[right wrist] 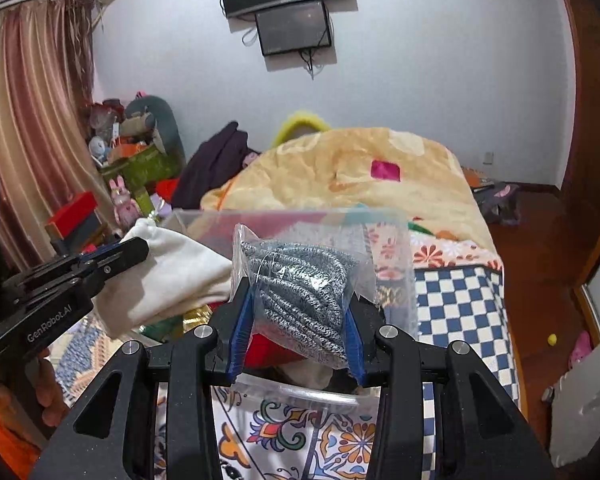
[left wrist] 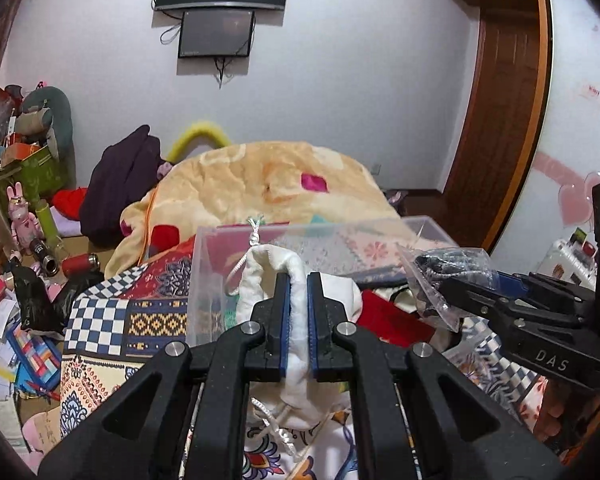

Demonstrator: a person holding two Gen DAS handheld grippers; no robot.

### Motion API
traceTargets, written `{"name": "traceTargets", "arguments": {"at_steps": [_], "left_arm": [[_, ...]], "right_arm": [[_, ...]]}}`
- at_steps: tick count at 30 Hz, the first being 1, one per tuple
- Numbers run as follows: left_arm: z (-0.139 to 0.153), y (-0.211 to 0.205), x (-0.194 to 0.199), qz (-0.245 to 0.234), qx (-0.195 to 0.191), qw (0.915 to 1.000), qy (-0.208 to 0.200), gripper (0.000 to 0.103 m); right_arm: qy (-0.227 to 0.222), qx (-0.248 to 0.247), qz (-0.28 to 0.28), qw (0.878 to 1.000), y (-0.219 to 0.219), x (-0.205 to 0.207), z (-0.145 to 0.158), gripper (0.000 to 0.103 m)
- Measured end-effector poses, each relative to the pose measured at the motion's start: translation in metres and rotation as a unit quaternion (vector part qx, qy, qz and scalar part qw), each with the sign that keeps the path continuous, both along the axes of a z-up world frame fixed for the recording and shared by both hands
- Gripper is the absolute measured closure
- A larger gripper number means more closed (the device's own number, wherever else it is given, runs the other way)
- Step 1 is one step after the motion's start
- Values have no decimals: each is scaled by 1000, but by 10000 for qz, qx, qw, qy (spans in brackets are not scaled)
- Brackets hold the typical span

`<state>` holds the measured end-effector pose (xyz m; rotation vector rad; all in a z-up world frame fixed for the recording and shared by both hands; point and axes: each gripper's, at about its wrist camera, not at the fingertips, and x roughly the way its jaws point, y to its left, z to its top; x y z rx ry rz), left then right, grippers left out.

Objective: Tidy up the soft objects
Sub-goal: 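Carry the scrubber and white cloth into the clear box and open both grippers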

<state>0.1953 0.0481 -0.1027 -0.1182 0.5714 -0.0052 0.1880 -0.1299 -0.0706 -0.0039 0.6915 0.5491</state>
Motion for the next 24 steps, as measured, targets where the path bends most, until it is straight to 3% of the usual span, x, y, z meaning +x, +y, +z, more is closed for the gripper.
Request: {"name": "traceTargets", "arguments": {"at_steps": [6,12,14,16,19,24], "left_arm": [[-13,3,2,-3,-30,9998,203,96],[-18,6,-3,-7,-94,9994,336,85],[-17,7,-6,-25,-113,9993,349,77],[-16,7,-11,-41,-135,9993,345,63],[-14,7,-19,-49,-113,9994,310,54],[-5,8,-30,-59,-220,9995,235,37]], "right_arm": [[155,-127,53,9998,5,2,-8,64],[204,-225,70,9995,6,-2,-8,63],[199,-216,77,9995,5,-4,-7,58],[170,-167,60,9997,2,-6,-4,46],[89,-85,14,9999,-3,-11,0,36],[60,84,-12,9999,-12,-17,10,28]]}}
